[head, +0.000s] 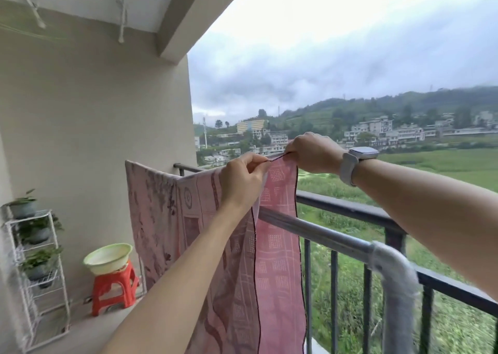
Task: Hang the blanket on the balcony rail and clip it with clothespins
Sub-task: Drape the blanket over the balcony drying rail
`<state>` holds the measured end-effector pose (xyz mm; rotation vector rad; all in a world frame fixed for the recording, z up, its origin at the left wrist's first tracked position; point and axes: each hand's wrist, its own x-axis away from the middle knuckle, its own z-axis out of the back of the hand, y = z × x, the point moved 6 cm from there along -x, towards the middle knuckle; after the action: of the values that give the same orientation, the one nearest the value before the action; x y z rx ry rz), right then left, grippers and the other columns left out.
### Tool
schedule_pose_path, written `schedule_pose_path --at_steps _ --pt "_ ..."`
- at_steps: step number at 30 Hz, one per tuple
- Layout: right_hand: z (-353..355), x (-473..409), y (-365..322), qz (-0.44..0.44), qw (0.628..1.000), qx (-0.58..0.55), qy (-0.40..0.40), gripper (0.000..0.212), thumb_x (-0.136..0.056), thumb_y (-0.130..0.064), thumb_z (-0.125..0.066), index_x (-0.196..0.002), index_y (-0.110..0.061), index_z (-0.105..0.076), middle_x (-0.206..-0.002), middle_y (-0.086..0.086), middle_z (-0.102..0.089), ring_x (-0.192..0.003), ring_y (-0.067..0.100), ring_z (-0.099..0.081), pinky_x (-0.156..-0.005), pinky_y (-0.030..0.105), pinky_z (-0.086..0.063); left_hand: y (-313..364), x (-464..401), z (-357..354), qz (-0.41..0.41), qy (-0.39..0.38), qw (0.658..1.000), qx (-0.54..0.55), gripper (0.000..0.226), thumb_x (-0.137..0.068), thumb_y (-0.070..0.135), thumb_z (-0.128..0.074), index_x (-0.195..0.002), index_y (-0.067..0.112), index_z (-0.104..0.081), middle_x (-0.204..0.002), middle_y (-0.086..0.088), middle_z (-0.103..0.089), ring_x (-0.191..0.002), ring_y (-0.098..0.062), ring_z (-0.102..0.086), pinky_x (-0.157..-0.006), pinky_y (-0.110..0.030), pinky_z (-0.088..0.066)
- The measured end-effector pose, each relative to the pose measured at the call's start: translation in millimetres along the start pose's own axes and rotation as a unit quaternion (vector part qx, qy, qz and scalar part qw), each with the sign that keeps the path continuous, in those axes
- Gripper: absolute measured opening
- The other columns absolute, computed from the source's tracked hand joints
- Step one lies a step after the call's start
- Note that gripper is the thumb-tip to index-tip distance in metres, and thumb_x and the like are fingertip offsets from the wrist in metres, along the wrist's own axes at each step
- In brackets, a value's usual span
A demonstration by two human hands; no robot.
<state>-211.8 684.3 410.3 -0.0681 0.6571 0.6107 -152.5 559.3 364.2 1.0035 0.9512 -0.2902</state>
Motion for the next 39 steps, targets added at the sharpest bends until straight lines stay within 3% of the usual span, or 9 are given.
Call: schedule_pose_path --at_steps 9,15,19,25,29,31,36,38,39 --pt "25 85 60 0.033 0.992 -0.066 0.104 0.027 -0.092 -0.021 -0.043 -0.089 -0.010 -0.067 -0.085 0.011 -0.070 -0.074 0.028 -0.062 -0.059 0.033 -0.049 76 50 -52 -0.031 0.001 0.997 -0.071 0.009 -0.082 0.012 -0.064 -0.079 0.019 -0.065 -0.068 0.015 -0.060 -0.064 0.003 -0.056 -0.059 -0.004 -0.044" --pt "44 146 79 0.047 0.946 -0.175 0.267 0.021 -0.086 -0.014 -0.048 -0.090 -0.011 -0.068 -0.089 0.008 -0.072 -0.078 0.028 -0.066 -0.060 0.030 -0.045 107 87 -60 -0.065 -0.017 0.995 -0.075 0.005 -0.080 0.015 -0.067 -0.080 0.020 -0.068 -0.073 0.014 -0.065 -0.070 0.003 -0.059 -0.063 -0.006 -0.046" --pt "31 167 74 0.055 0.956 -0.179 0.223 0.016 -0.088 -0.008 -0.050 -0.092 -0.005 -0.065 -0.092 0.013 -0.070 -0.083 0.032 -0.063 -0.063 0.031 -0.042 105 102 -63 -0.012 -0.039 0.996 -0.083 0.007 -0.081 0.012 -0.065 -0.082 0.017 -0.069 -0.076 0.010 -0.066 -0.071 -0.001 -0.060 -0.068 -0.011 -0.047" --pt "47 203 70 0.051 0.904 -0.266 0.330 0.019 -0.084 -0.004 -0.047 -0.091 0.002 -0.063 -0.086 0.016 -0.068 -0.074 0.028 -0.062 -0.065 0.035 -0.048 132 135 -55 -0.109 0.033 0.990 -0.079 0.008 -0.077 0.019 -0.066 -0.082 0.025 -0.069 -0.076 0.022 -0.062 -0.071 0.002 -0.059 -0.065 -0.006 -0.043" --pt "5 240 70 0.035 0.918 -0.305 0.253 0.014 -0.084 0.002 -0.056 -0.095 0.001 -0.065 -0.090 0.015 -0.069 -0.077 0.031 -0.063 -0.069 0.039 -0.051 113 174 -69 -0.032 0.028 0.996 -0.075 0.009 -0.077 0.010 -0.069 -0.080 0.018 -0.071 -0.076 0.013 -0.062 -0.071 0.002 -0.058 -0.066 -0.010 -0.043" --pt "1 248 73 0.023 0.914 -0.314 0.255 0.012 -0.084 0.000 -0.058 -0.094 -0.002 -0.065 -0.088 0.012 -0.070 -0.074 0.028 -0.063 -0.069 0.036 -0.051 118 183 -72 -0.036 0.057 0.995 -0.071 0.009 -0.078 0.008 -0.068 -0.080 0.017 -0.071 -0.076 0.015 -0.060 -0.074 0.000 -0.059 -0.069 -0.013 -0.046" --pt "9 267 88 -0.017 0.875 -0.343 0.341 0.012 -0.086 -0.009 -0.050 -0.091 -0.004 -0.060 -0.078 -0.002 -0.058 -0.068 0.005 -0.052 -0.066 0.007 -0.041 146 208 -100 -0.126 0.049 0.987 -0.091 0.008 -0.080 0.012 -0.065 -0.084 0.018 -0.067 -0.078 0.009 -0.061 -0.073 0.000 -0.057 -0.066 -0.009 -0.046" --pt "-3 278 87 -0.019 0.889 -0.334 0.312 0.010 -0.085 -0.006 -0.052 -0.090 -0.003 -0.060 -0.078 0.000 -0.061 -0.068 0.004 -0.052 -0.065 0.010 -0.044 137 220 -109 -0.102 0.031 0.990 -0.089 0.009 -0.081 0.010 -0.065 -0.086 0.017 -0.067 -0.080 0.007 -0.060 -0.071 0.000 -0.055 -0.066 -0.007 -0.043" --pt "-13 284 84 -0.020 0.900 -0.331 0.283 0.008 -0.085 -0.003 -0.054 -0.090 -0.003 -0.061 -0.078 0.004 -0.064 -0.067 0.009 -0.055 -0.065 0.020 -0.050 128 227 -111 -0.084 0.031 0.992 -0.087 0.009 -0.082 0.010 -0.064 -0.088 0.017 -0.067 -0.082 0.008 -0.059 -0.070 0.001 -0.054 -0.066 -0.006 -0.042"
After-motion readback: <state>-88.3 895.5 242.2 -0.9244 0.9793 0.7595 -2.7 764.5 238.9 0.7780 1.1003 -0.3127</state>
